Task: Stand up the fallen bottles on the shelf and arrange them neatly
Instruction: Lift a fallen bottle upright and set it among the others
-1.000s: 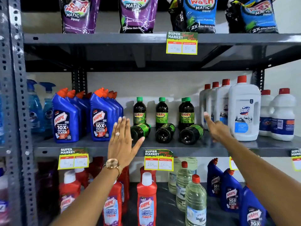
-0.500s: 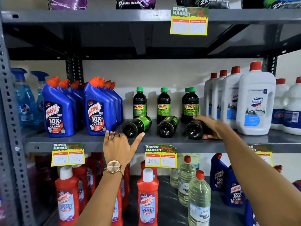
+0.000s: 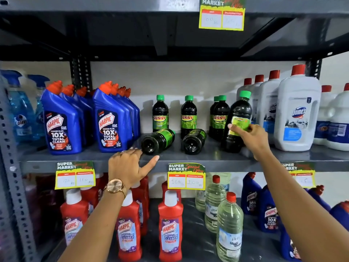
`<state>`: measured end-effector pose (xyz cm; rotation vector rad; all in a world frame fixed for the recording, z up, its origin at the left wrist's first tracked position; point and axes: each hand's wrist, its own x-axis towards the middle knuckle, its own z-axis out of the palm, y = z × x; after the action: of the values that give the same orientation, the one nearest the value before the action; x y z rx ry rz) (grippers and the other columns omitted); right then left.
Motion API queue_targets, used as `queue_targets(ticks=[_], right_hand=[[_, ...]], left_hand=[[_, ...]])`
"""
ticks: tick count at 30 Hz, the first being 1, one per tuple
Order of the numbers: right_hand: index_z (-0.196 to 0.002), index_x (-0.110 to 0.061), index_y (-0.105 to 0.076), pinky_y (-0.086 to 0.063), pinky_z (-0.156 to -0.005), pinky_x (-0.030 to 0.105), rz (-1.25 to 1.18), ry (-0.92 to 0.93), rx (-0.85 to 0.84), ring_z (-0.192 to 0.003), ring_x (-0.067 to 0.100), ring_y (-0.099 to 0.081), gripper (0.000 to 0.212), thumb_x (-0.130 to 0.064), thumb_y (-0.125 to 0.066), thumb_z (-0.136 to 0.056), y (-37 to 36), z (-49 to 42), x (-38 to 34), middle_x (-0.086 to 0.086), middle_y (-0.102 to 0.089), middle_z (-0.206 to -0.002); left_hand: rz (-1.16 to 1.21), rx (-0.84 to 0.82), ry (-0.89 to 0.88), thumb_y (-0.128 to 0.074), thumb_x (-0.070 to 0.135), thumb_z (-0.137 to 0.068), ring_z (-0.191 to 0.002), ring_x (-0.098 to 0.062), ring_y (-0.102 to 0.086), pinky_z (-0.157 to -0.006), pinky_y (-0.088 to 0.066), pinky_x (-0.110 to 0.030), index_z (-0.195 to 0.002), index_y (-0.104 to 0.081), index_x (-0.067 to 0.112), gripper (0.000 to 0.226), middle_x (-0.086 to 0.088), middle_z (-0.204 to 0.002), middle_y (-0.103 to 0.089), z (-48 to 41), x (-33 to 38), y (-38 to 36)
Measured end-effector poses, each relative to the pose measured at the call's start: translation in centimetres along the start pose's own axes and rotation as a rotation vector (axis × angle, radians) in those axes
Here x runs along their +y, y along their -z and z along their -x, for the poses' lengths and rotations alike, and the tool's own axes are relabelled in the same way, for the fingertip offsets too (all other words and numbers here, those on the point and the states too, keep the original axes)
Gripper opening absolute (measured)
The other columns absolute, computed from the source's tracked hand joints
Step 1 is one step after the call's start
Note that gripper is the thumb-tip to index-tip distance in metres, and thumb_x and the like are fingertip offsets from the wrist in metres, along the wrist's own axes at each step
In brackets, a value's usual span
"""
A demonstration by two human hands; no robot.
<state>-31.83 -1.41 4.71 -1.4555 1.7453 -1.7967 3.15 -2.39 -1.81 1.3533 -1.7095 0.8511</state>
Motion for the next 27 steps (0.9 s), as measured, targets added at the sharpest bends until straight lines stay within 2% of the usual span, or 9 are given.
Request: queue_targets(ticks=[2, 5, 8, 12, 15, 19, 21, 24, 27], right_hand=[[-0.095, -0.009, -0.062, -0.04, -0.061, 0.028, 0.067, -0.008, 0.006, -0.085, 0.021, -0.061, 0.067, -0.065, -0.075, -0.06, -0.7, -0.4, -0.4, 0.007, -0.068, -0.091], [-0.098, -0.009, -0.058, -0.04, -0.063, 0.025, 0.054, -0.061, -0.013, -0.088, 0.02, -0.058, 0.053, -0.045, -0.081, -0.067, -1.8, -0.9, -1.1, 0.005, -0.064, -0.096], [-0.108, -0.004, -0.064, -0.043, -0.061, 0.024, -0.031, -0.124, -0.05, -0.093, 0.026, -0.065, 0.069, -0.036, -0.081, -0.05, -3.3, -1.2, -0.6, 0.009, -0.07, -0.102], [-0.104, -0.003, -0.058, -0.041, -0.057, 0.026, -0.053, -0.166, -0.019, -0.078, 0.021, -0.056, 0.043, -0.011, -0.071, -0.064, -3.7, -0.9, 0.4, 0.01, -0.063, -0.095], [-0.125, -0.001, -0.045, -0.051, -0.084, 0.04, 0.065, -0.146, 0.028, -0.103, 0.031, -0.058, 0.074, -0.018, -0.085, -0.065, -3.8, -1.5, 0.9, 0.017, -0.059, -0.119], [-0.141, 0.002, -0.03, -0.039, -0.107, 0.05, 0.293, -0.176, 0.0, -0.13, 0.042, -0.041, 0.113, -0.044, -0.089, -0.057, -4.5, -1.7, 0.6, 0.023, -0.042, -0.143], [-0.133, 0.001, -0.044, -0.048, -0.096, 0.043, 0.216, -0.206, -0.028, -0.12, 0.036, -0.05, 0.101, -0.044, -0.086, -0.054, -4.4, -1.7, 0.6, 0.021, -0.052, -0.135], [-0.108, -0.001, -0.063, -0.05, -0.068, 0.029, 0.087, -0.18, -0.023, -0.094, 0.026, -0.061, 0.053, -0.024, -0.079, -0.064, -4.1, -1.8, 1.0, 0.018, -0.068, -0.112], [-0.121, 0.0, -0.052, -0.052, -0.09, 0.043, 0.177, -0.182, -0.013, -0.111, 0.036, -0.059, 0.074, -0.031, -0.087, -0.064, -4.2, -1.9, 1.1, 0.019, -0.06, -0.123]], left_hand=[[0.009, 0.021, -0.005, -0.029, 0.072, -0.08, -0.051, -0.025, -0.062, -0.047, -0.038, -0.025, -0.063, -0.064, 0.015, 0.069, -0.001, -0.058, -0.065, 0.2, 0.0, 0.0], [0.01, 0.035, -0.004, -0.02, 0.074, -0.083, -0.052, -0.024, -0.063, -0.047, -0.038, -0.025, -0.065, -0.066, 0.016, 0.076, -0.001, -0.06, -0.067, 0.3, 0.0, 0.1], [0.019, 0.048, -0.009, -0.016, 0.075, -0.083, -0.054, -0.024, -0.064, -0.048, -0.039, -0.025, -0.066, -0.065, 0.017, 0.078, 0.0, -0.061, -0.067, 0.3, 0.0, 0.0], [0.03, 0.058, -0.003, -0.015, 0.076, -0.083, -0.055, -0.023, -0.064, -0.048, -0.04, -0.026, -0.066, -0.065, 0.017, 0.079, 0.001, -0.061, -0.066, 0.4, -0.1, -0.1], [0.036, 0.059, -0.001, -0.014, 0.076, -0.084, -0.055, -0.022, -0.063, -0.049, -0.041, -0.026, -0.066, -0.065, 0.016, 0.08, 0.001, -0.061, -0.066, 0.3, -0.1, -0.3], [0.032, 0.065, 0.001, -0.013, 0.076, -0.084, -0.055, -0.022, -0.063, -0.049, -0.039, -0.025, -0.066, -0.065, 0.017, 0.08, 0.001, -0.061, -0.066, 0.2, 0.0, -0.3], [0.029, 0.067, 0.002, -0.014, 0.075, -0.084, -0.055, -0.022, -0.063, -0.049, -0.038, -0.025, -0.065, -0.065, 0.017, 0.08, 0.001, -0.06, -0.066, 0.3, 0.0, -0.3], [0.02, 0.072, -0.005, -0.018, 0.074, -0.084, -0.055, -0.022, -0.063, -0.049, -0.038, -0.025, -0.066, -0.066, 0.016, 0.077, 0.0, -0.061, -0.066, 0.3, -0.1, -0.4], [0.015, 0.074, -0.008, -0.025, 0.071, -0.083, -0.055, -0.022, -0.064, -0.049, -0.038, -0.025, -0.066, -0.067, 0.016, 0.072, 0.0, -0.061, -0.067, 0.3, 0.0, -0.5]])
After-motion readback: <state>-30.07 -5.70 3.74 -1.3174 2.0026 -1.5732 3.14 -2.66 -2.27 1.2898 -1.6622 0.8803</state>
